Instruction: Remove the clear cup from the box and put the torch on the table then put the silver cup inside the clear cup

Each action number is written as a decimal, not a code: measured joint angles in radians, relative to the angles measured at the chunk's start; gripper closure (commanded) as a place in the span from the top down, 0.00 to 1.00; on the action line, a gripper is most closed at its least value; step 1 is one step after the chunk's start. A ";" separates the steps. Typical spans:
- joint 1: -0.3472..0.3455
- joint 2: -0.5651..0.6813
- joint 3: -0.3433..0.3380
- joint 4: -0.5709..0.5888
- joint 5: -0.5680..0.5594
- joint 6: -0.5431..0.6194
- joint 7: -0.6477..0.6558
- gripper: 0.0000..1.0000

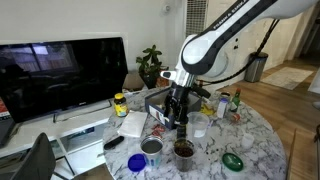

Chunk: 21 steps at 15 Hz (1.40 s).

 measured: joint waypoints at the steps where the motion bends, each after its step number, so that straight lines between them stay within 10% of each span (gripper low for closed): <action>1: 0.007 0.035 0.008 0.014 -0.066 0.018 0.064 1.00; 10: -0.007 0.264 0.088 0.200 -0.366 0.018 0.192 1.00; 21: -0.026 0.372 0.119 0.301 -0.484 -0.080 0.191 0.15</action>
